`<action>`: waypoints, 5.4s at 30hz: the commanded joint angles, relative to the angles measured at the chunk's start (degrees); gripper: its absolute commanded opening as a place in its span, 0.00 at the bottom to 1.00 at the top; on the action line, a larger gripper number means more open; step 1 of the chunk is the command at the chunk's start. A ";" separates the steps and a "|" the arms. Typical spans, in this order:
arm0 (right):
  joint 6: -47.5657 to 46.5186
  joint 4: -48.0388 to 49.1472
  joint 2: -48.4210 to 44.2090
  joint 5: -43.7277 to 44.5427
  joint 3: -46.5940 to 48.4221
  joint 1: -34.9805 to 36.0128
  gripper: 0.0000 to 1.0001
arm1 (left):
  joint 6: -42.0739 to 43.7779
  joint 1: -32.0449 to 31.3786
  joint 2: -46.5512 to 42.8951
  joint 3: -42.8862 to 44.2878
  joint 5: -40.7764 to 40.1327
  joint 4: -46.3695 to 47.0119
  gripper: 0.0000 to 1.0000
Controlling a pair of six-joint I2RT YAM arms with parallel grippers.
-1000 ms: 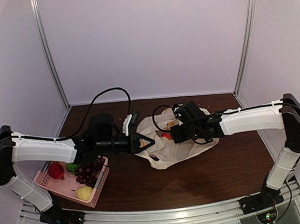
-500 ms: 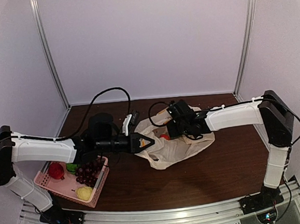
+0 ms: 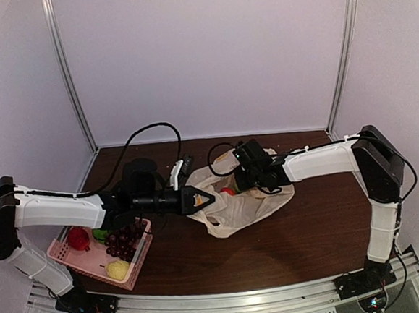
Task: Untie the knot of the plastic bag and take out the fruit
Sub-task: Pick up the fake fruit from the takeout bag, then pass from the right arm to the left, then place the fake fruit in the bin.
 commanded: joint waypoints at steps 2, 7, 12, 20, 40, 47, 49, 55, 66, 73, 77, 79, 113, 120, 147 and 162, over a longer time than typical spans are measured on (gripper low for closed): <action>-2.00 -1.26 -7.40 -5.57 -2.98 -0.58 0.13 | 1.53 -0.13 -3.27 -0.05 -3.06 -2.37 0.00; -3.74 -3.03 -15.16 -11.50 -7.10 -0.69 0.11 | 3.15 -0.15 -4.85 0.69 -4.79 -5.14 0.00; -4.07 -4.53 -20.01 -18.38 -10.56 -0.75 0.11 | 3.84 -0.15 -4.41 1.74 -4.33 -6.23 0.00; -1.74 -1.47 -25.62 -36.52 -16.36 -0.74 0.12 | 6.73 -0.06 -4.99 3.10 -15.68 -16.11 0.09; 7.49 3.81 -29.52 -45.23 -16.52 -0.81 0.13 | 24.33 -5.21 -17.37 13.07 -4.91 -24.56 0.54; 8.34 4.26 -30.13 -45.93 -16.61 -0.83 0.13 | 23.68 -6.57 -8.05 14.70 -9.33 -24.93 0.62; 8.53 4.30 -30.42 -45.98 -16.61 -0.83 0.13 | 23.75 -6.45 -6.28 14.64 -12.06 -25.08 0.68; 8.33 3.69 -30.66 -46.32 -16.43 -0.83 0.14 | 24.30 -6.35 -0.99 15.82 -13.69 -24.51 0.75; 8.58 3.87 -31.15 -47.05 -16.95 -0.83 0.14 | 25.04 -6.17 3.73 17.85 -15.48 -22.19 0.85; 8.96 4.45 -31.31 -47.77 -17.05 -0.83 0.13 | 25.50 -6.16 6.19 19.34 -15.35 -22.77 0.72; 9.22 4.66 -31.35 -48.17 -17.05 -0.83 0.14 | 25.64 -6.20 6.95 19.75 -16.08 -23.15 0.69; 9.41 4.96 -31.42 -48.61 -17.13 -0.83 0.14 | 25.72 -6.22 7.29 19.90 -16.55 -23.15 0.74; 6.31 -1.70 -34.76 -41.77 -16.11 -1.78 0.86 | 28.41 0.33 -9.87 13.08 5.71 -35.96 0.39; 5.15 -3.13 -33.91 -39.81 -16.67 -1.80 0.89 | 26.50 4.36 -15.44 14.20 1.81 -44.53 0.39; 3.21 -2.43 -35.64 -37.74 -19.24 -1.90 0.93 | 7.22 48.22 -38.88 -9.92 -24.02 -48.72 0.39; 2.92 -3.33 -35.82 -37.47 -19.16 -1.99 0.93 | 5.99 50.30 -36.98 -15.30 -33.87 -46.46 0.43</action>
